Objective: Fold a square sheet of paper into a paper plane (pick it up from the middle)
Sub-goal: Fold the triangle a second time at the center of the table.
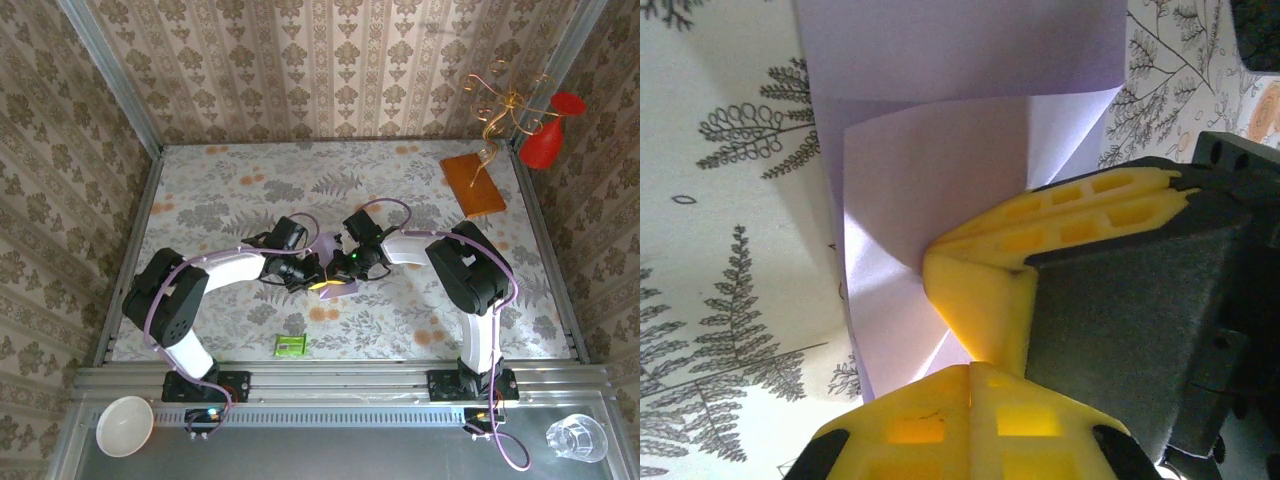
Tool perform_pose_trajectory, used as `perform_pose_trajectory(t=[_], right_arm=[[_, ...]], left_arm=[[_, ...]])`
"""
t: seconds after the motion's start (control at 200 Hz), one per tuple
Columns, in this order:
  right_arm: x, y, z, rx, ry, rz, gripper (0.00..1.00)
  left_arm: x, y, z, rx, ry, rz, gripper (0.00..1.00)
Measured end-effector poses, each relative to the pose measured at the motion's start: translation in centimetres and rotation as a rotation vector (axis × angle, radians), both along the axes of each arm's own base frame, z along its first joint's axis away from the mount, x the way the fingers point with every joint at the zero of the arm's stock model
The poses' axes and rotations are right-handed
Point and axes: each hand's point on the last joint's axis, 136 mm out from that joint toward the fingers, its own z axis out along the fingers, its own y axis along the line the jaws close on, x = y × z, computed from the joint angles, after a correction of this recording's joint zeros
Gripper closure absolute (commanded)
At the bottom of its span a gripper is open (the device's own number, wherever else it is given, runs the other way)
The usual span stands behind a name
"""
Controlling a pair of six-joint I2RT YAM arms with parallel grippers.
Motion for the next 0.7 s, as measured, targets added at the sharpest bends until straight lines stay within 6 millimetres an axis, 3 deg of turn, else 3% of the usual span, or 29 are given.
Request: perform_pose_trajectory(t=[0.7], right_arm=[[0.0, -0.1, 0.0, 0.013, 0.007, -0.002, 0.94]], left_arm=[[-0.8, 0.3, -2.3, 0.036, 0.062, 0.000, 1.00]])
